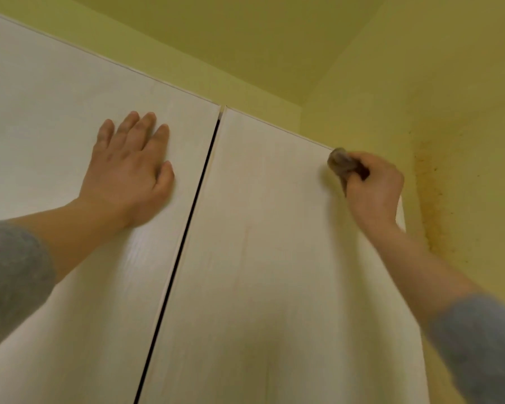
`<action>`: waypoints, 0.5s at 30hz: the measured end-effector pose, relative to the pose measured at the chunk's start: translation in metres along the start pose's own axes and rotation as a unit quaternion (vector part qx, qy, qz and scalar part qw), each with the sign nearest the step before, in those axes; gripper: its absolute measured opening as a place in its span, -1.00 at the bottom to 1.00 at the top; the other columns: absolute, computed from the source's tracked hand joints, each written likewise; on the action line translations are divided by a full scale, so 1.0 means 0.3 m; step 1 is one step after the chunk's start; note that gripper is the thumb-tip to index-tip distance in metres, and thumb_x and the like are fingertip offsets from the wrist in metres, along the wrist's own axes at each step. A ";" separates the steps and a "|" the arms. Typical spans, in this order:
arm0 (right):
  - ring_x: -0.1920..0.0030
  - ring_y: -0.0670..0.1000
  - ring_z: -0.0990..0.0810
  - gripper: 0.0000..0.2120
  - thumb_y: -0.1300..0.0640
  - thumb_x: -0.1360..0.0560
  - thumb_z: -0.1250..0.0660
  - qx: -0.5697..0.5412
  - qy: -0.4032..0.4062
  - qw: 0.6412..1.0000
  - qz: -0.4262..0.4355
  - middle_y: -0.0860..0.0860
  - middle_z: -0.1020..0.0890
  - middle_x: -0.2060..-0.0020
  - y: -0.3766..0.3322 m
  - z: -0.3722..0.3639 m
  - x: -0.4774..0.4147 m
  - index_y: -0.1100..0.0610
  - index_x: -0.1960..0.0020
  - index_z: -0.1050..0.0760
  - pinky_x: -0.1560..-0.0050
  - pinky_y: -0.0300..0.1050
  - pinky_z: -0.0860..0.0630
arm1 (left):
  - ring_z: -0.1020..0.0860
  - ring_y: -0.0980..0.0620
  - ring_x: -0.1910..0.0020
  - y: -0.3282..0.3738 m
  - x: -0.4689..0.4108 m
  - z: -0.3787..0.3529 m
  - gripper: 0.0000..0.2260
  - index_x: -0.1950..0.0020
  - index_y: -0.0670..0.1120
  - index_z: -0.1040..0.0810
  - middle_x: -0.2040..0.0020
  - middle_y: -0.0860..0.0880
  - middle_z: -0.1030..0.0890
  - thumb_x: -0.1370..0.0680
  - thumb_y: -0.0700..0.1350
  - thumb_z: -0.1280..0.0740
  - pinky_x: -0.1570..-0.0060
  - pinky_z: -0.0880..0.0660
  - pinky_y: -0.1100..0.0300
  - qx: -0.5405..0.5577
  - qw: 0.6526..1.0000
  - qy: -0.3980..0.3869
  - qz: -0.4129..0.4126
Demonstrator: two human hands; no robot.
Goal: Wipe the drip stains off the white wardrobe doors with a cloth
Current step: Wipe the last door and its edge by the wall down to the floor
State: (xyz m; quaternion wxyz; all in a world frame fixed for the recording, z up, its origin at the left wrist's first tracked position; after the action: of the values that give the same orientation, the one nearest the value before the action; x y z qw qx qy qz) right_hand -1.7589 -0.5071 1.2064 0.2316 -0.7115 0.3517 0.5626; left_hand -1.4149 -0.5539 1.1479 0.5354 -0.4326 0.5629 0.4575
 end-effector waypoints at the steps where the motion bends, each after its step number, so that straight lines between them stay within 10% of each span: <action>1: 0.02 0.01 -0.65 -0.61 0.42 -0.37 -0.20 -0.003 -0.009 1.000 -0.010 -0.03 -0.69 0.11 0.013 -0.013 -0.070 0.14 -0.02 -0.67 -0.13 -0.08 -0.57 | 0.04 -0.08 -0.60 -0.001 -0.001 0.000 -0.33 -0.61 -0.09 -0.11 -0.62 -0.14 -0.07 -0.52 0.13 0.12 -0.56 0.19 -0.05 0.000 1.000 0.000 -0.001; 4: -0.09 0.02 -0.59 -0.66 0.43 -0.47 -0.22 0.075 -0.034 0.996 -0.033 0.02 -0.64 -0.02 0.056 -0.056 -0.206 0.23 -0.14 -0.63 -0.08 -0.43 -0.35 | 0.05 -0.07 -0.61 -0.004 0.000 -0.003 -0.34 -0.61 -0.07 -0.11 -0.62 -0.13 -0.07 -0.52 0.13 0.11 -0.56 0.19 -0.05 0.003 1.000 0.006 -0.001; 15: -0.03 -0.24 -0.57 -0.56 0.54 -0.37 -0.32 0.026 -0.119 0.989 0.085 -0.14 -0.65 0.02 0.062 -0.001 0.296 0.11 -0.06 -0.67 -0.14 -0.47 -0.39 | 0.04 -0.08 -0.60 -0.007 -0.002 -0.005 -0.33 -0.61 -0.09 -0.12 -0.62 -0.14 -0.08 -0.51 0.12 0.12 -0.56 0.18 -0.06 0.001 1.000 0.010 0.002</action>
State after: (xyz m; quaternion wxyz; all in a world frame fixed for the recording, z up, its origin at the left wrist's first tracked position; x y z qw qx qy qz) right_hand -1.7623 -0.5408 1.1223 0.2415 -0.6010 0.3951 0.6514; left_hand -1.4130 -0.5557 1.1484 0.5294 -0.4357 0.5695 0.4534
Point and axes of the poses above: each hand's wrist, its own x-axis away from the middle knuckle, its own z-axis out of the back of the hand, y = z × x, the point moved 4 cm from there along -x, towards the middle knuckle
